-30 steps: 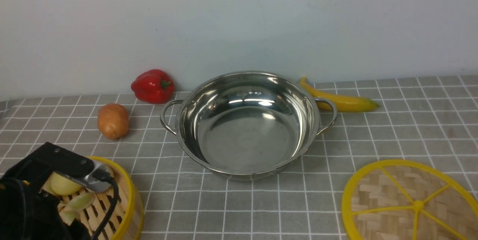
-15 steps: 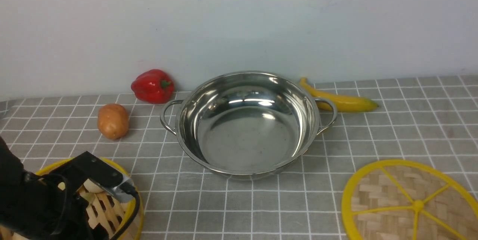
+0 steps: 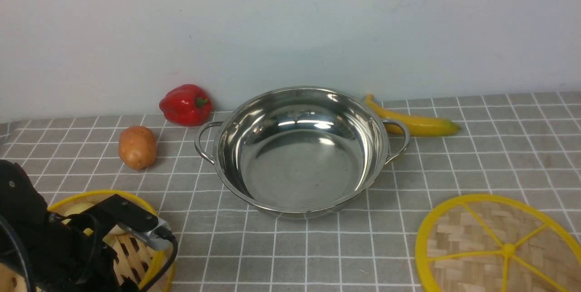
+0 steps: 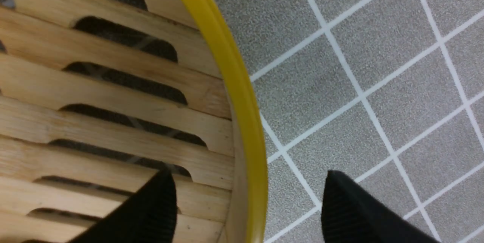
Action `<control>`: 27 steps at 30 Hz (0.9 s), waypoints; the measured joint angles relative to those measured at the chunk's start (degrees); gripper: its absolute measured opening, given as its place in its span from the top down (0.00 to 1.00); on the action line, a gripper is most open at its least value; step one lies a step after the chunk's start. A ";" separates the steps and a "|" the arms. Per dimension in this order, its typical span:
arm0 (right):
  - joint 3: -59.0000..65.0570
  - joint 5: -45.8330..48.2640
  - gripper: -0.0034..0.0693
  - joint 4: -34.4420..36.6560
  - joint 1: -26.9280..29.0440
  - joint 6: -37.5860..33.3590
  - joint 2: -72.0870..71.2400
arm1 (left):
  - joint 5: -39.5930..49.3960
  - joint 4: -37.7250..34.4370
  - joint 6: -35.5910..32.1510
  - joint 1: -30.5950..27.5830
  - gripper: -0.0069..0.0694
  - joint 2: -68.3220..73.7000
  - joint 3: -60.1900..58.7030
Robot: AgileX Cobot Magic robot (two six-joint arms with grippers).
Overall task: Place the steamer in the pot on the grey tablecloth, and put the lid on the steamer.
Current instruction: 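Grasp the rim of the steamer basket holding the buns with the left gripper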
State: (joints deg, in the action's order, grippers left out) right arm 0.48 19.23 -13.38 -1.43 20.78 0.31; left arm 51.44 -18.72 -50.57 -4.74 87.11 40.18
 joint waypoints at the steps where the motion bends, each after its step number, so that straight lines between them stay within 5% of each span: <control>1: 0.00 0.00 0.62 0.00 0.00 0.00 0.00 | -0.03 0.00 0.00 0.00 0.29 0.14 0.00; 14: 0.00 0.00 0.62 0.00 0.00 0.00 0.00 | -1.05 0.26 2.01 0.00 0.36 1.96 0.01; 23: 0.00 0.00 0.62 0.00 0.00 0.00 0.00 | -0.80 0.52 2.66 0.12 0.81 1.96 0.01; 27: 0.00 0.00 0.62 0.00 0.00 0.00 0.00 | -1.73 0.99 2.03 0.29 0.84 1.96 0.20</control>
State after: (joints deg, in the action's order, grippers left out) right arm 0.48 19.23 -13.38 -1.43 20.78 0.31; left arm 49.72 -17.74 -48.54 -4.45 89.07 40.38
